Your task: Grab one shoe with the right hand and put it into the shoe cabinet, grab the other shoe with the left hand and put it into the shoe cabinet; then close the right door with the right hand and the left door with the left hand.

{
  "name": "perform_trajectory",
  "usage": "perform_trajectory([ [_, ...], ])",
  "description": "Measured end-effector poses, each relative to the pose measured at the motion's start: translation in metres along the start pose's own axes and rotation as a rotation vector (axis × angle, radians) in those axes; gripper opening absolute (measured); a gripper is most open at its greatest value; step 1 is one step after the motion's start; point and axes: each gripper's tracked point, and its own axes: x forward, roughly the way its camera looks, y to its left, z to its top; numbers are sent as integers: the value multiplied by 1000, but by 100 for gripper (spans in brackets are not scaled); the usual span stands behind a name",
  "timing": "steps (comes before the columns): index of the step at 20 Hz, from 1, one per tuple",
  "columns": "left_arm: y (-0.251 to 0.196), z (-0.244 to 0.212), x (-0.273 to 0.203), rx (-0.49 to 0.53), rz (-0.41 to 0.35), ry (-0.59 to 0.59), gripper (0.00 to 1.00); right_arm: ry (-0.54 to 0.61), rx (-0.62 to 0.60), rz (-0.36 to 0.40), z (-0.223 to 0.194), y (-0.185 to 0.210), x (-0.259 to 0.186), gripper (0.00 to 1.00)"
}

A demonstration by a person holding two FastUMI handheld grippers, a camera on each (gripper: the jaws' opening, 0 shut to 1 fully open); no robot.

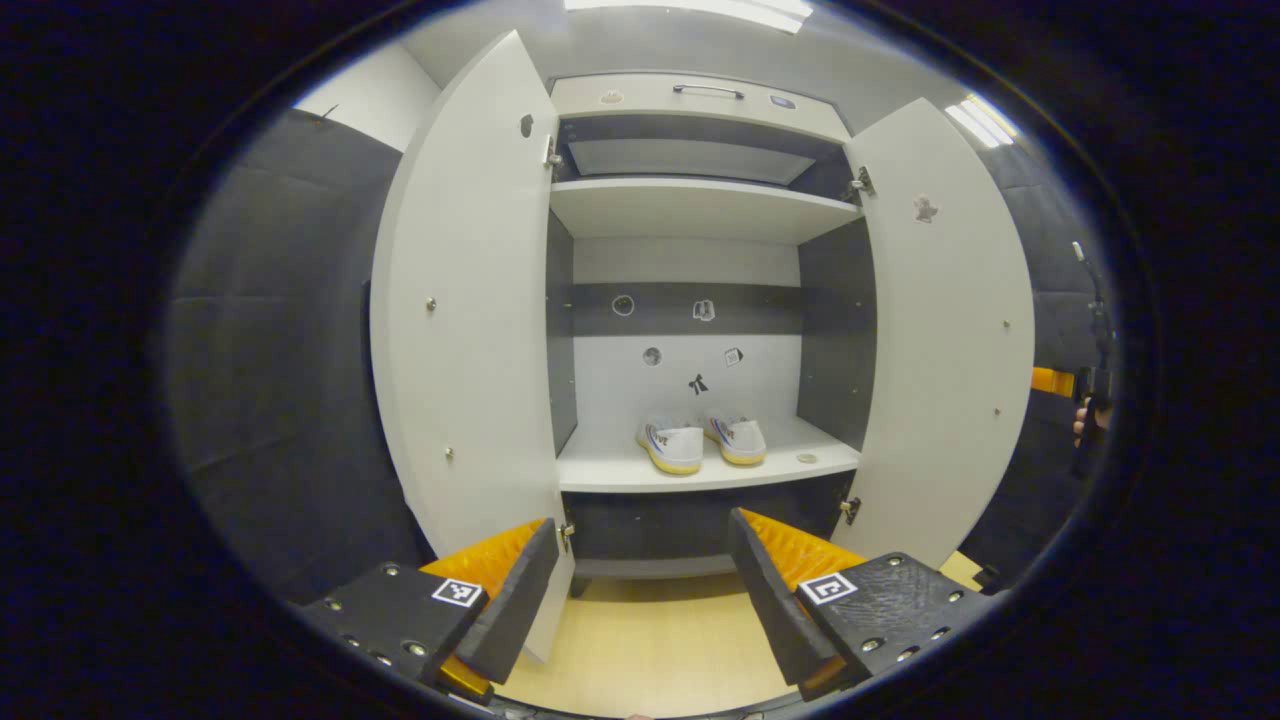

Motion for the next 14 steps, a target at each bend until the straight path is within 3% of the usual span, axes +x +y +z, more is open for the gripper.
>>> perform_trajectory([
  [2,-4,2,-1,-17,-37,16,99,1,-9,-24,5,4,-6,98],
  [5,-6,-6,0,-37,-60,26,99,-15,-19,3,16,25,-11,98],
  [10,10,-9,-13,-57,-36,20,99,-18,-56,-11,18,33,-8,97],
  [11,14,-11,-15,-62,-30,21,99,-18,-64,-15,18,36,-8,92],
  [12,18,-13,-16,-69,-25,23,98,-17,-76,-15,18,38,-9,97],
  [14,25,-16,-19,-88,-19,30,99,-24,-109,-21,20,41,-10,97],
])
